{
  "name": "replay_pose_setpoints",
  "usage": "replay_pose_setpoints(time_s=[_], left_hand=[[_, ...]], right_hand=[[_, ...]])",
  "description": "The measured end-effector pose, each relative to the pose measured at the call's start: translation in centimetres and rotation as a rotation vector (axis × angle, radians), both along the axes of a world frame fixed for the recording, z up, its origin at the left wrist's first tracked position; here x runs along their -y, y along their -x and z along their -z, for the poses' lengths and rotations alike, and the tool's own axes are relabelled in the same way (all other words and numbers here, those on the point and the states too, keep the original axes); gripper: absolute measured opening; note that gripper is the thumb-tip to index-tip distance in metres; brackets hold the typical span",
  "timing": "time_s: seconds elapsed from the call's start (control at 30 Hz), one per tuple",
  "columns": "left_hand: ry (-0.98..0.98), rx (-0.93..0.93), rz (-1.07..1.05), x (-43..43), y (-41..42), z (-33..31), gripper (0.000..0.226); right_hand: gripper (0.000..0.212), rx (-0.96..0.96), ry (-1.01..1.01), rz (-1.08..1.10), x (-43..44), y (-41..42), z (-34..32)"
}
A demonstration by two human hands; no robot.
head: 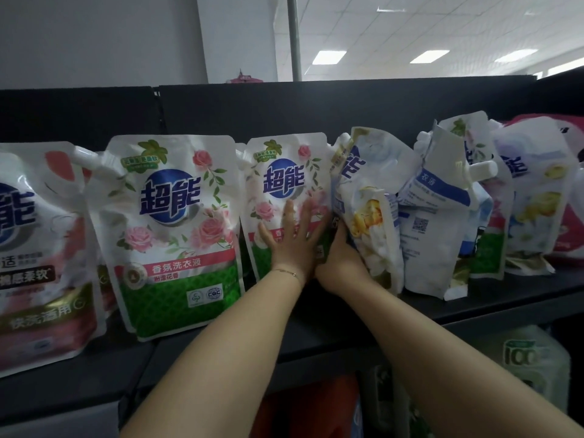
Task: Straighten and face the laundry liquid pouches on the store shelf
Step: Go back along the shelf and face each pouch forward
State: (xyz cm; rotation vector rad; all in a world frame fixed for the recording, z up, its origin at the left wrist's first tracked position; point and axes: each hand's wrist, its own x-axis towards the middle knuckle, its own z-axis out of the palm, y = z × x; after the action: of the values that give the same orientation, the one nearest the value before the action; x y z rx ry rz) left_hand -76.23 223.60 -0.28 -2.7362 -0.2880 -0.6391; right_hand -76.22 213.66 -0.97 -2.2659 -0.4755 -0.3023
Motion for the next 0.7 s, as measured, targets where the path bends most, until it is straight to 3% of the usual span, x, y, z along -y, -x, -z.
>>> replay_pose_setpoints(time_s=[0.23,0.3,0.4,0.47,0.6,0.7], left_hand=[[-0.010,-0.014,0.109,-0.5,2.7,-0.6,0.085],[-0.005,0.068,0.174,-0.8,4.0,-0.7,0.066],[0.017,0.160,0.279,-1.1,5.4,-0.7,0.044],[0.118,0.159,0.326,-0.8,5.9,-0.4,0.045],[0.571,0.097,0.417,1.2,5.7,0.0,0.052],[0.863,0.124,0.492,4.1,5.1,0.1,0.074]], right_hand=[[0.096,0.014,-0.045,-0.108,-0.3,2.2,0.1],[0.073,0.050,-0.053,-0.147,0.1,3.2,-0.1],[0.022,0.162,-0.021,-0.138,0.8,4.9,-0.2],[0.009,0.226,0.026,-0.129,1.8,5.6,-0.1],[0.017,0.355,0.029,-0.045,5.2,5.7,-0.1],[0.020,0.441,0.001,0.004,8.6,5.2,0.1]])
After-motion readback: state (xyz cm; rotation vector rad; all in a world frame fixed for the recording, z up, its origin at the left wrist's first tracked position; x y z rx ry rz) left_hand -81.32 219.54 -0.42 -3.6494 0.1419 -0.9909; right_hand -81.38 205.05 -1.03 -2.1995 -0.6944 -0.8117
